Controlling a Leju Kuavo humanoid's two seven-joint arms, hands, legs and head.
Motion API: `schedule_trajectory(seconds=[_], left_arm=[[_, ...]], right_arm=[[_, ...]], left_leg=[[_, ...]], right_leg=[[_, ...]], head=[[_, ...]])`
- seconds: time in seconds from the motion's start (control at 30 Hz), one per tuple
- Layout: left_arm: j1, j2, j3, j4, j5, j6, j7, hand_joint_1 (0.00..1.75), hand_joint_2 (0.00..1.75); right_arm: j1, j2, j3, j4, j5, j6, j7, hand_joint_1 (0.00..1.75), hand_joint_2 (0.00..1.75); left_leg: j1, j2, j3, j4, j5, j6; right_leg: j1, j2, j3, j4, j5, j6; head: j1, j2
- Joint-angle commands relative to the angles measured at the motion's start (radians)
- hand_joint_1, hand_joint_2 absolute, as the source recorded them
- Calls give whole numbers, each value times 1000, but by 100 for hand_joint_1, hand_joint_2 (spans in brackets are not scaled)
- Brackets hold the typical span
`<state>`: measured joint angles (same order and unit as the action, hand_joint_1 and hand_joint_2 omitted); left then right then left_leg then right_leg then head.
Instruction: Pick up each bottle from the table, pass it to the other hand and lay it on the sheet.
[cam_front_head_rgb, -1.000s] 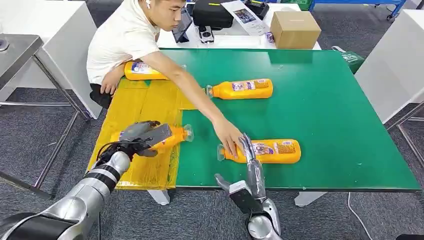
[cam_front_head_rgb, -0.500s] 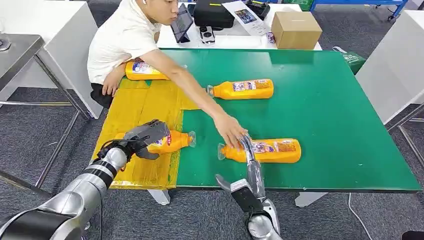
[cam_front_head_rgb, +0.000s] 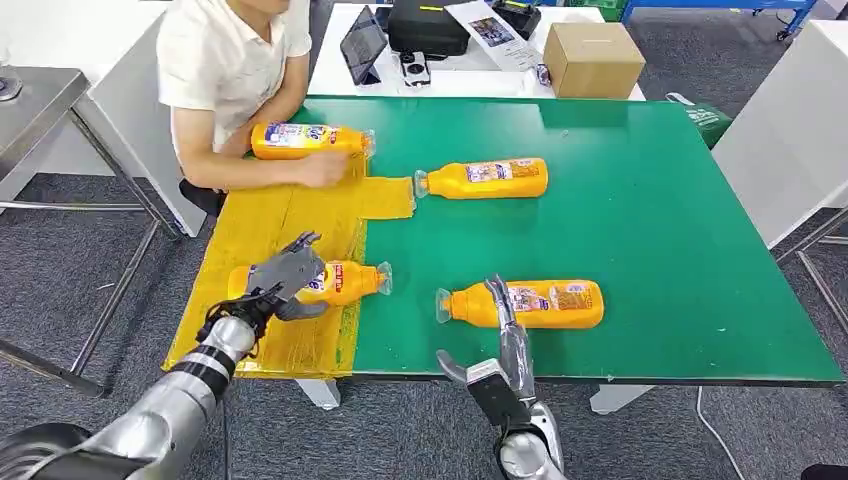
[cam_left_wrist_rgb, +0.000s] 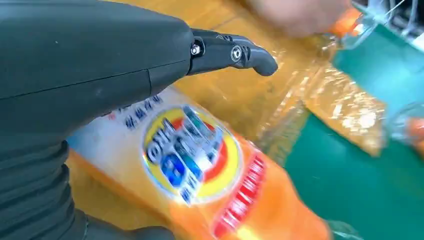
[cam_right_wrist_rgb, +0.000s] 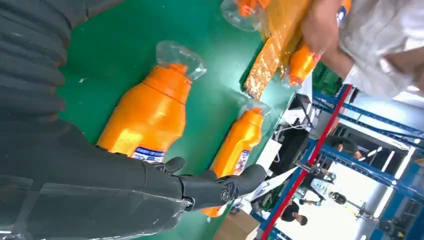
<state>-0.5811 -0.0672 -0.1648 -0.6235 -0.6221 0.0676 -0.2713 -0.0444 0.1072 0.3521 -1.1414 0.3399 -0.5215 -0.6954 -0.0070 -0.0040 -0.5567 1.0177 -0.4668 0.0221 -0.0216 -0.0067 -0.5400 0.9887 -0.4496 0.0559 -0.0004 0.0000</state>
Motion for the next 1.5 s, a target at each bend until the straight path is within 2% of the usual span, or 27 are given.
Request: schedule_trajectory(seconds=[0.03,0.37,0.43,0.53,0.6,0.73,0.8,0.9,0.93,1.0,1.03,1.13,1.23,1.33,1.5], left_arm=[[179,-10,-95,-394,39,103,-9,0,175],[177,-5,-98,-385,40,119,-22,0,175],[183,6,-154,-417,-64,248,-59,0,175],[215,-1,-226,-545,-40,190,-67,0,175],[217,5,-268,-580,-94,227,-66,0,175],[242,-17,-267,-613,-55,277,-93,0,175],[269,-35,-256,-653,11,289,-129,0,175],[381,-72,-248,-802,264,238,-210,0,175],[435,-108,-228,-849,441,191,-230,0,175],[484,-132,-232,-872,630,130,-222,0,175],[499,-126,-270,-866,676,143,-238,0,175],[490,-118,-323,-799,692,203,-259,0,175],[502,-117,-342,-776,730,183,-258,0,175],[504,-111,-347,-792,727,188,-272,0,175],[504,-108,-343,-805,728,189,-270,0,175]], right_arm=[[0,-34,-1,12,6,3,-3,0,175],[-2,-32,-2,15,10,-1,-3,0,175],[1,-32,0,0,7,7,-3,0,175],[7,-35,-7,-4,22,11,-3,0,175],[5,-38,-5,-2,30,17,-3,0,175],[5,-39,-9,-1,32,14,-3,0,175],[11,-41,-15,2,42,11,-3,0,175],[34,-55,-68,-32,46,20,-3,0,175],[44,-70,-74,-79,56,-13,-3,0,175],[52,-112,-65,-144,37,-43,-3,0,175],[43,-144,-76,-161,63,-60,-3,0,175],[-5,-163,-172,-110,229,-95,3,0,175],[-62,-208,-217,-33,368,-141,48,0,175],[-111,-237,-227,35,421,-137,78,0,175],[-120,-233,-225,61,423,-133,78,0,175]], left_leg=[[1,0,-4,1,0,-1],[1,0,-10,1,1,-1],[1,1,-10,1,0,-1],[2,0,-12,1,0,-1],[1,-1,-12,1,0,-1],[1,0,-12,1,0,-1],[1,0,-12,1,0,-1],[1,0,-12,0,0,-1],[0,0,-12,0,0,0],[0,1,-12,0,0,0],[0,1,-11,0,-1,0],[-1,0,-13,1,0,0],[-1,0,-13,0,1,-1],[-1,1,-14,0,0,0],[0,1,-13,1,1,0]], right_leg=[[1,0,-4,0,0,-1],[1,0,-10,0,0,-2],[1,1,-10,0,1,-2],[2,0,-11,-1,0,-3],[1,-2,-11,0,0,-2],[1,0,-11,0,0,-2],[2,0,-11,-1,0,-2],[1,0,-11,-1,0,-2],[0,0,-11,-1,0,-1],[0,0,-12,0,0,-1],[0,1,-11,-1,0,-1],[0,-1,-13,-1,0,-1],[0,-1,-12,-3,2,-2],[-1,1,-14,-1,2,-1],[0,1,-13,-2,3,0]], head=[[0,0],[0,0],[0,0],[0,0],[0,0],[0,0],[0,0],[0,0],[0,0],[0,0],[0,0],[0,0],[0,0],[0,0],[0,0]])
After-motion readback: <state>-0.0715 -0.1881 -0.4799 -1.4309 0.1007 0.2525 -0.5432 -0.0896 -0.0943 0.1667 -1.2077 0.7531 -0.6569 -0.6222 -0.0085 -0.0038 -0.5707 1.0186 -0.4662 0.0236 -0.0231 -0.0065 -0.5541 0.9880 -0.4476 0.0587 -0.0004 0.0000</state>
